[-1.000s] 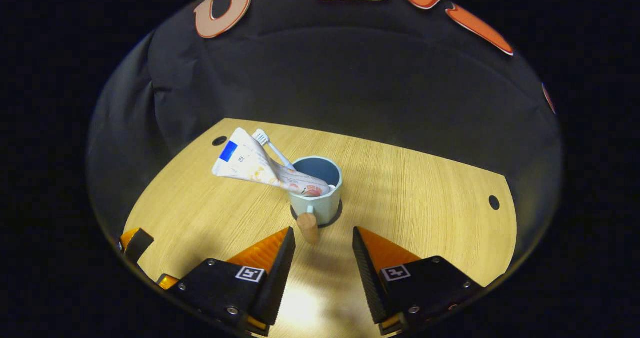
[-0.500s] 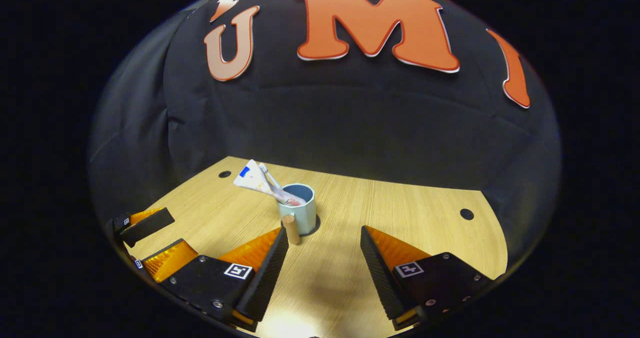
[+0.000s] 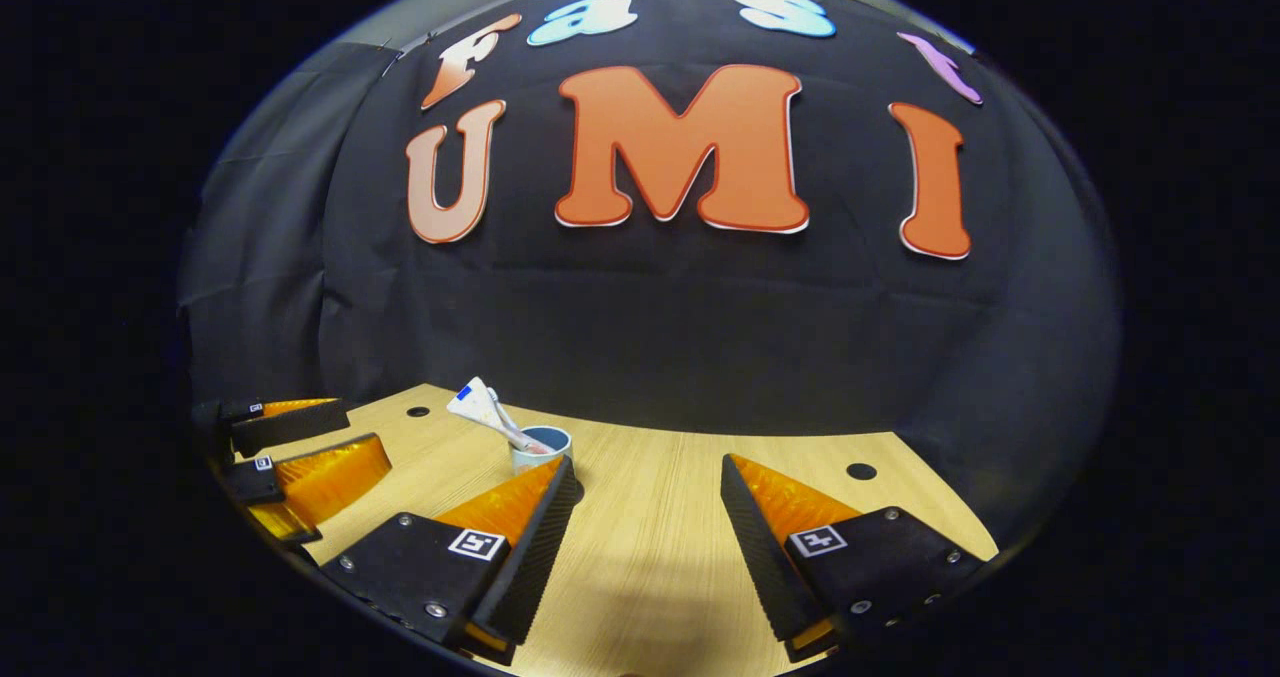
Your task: Put the toothbrush and toothpaste on the desktop into the cup, then pick up the cup and place it on the coaster on the desktop.
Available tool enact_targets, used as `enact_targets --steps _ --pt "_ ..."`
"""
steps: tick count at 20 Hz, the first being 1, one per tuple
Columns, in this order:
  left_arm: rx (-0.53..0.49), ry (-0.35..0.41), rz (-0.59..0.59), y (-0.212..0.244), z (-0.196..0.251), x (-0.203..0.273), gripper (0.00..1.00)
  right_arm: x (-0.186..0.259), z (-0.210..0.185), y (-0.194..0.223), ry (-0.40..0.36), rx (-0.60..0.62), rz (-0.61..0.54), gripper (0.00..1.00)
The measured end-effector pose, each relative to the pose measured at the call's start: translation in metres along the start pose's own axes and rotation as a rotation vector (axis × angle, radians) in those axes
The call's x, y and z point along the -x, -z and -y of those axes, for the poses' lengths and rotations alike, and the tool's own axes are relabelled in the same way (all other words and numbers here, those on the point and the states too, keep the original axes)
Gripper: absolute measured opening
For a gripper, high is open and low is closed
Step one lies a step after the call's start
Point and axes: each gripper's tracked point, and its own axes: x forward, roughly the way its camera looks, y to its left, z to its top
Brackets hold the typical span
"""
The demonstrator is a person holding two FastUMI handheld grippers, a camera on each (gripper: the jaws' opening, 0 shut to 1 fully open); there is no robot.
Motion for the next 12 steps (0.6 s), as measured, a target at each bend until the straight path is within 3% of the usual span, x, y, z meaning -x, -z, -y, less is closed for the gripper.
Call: enact_targets --steps 12 --pt "-0.055 -0.042 0.107 -0.023 0.003 0.011 0.99 0.036 0.023 0.001 0.059 0.015 0.127 0.89"
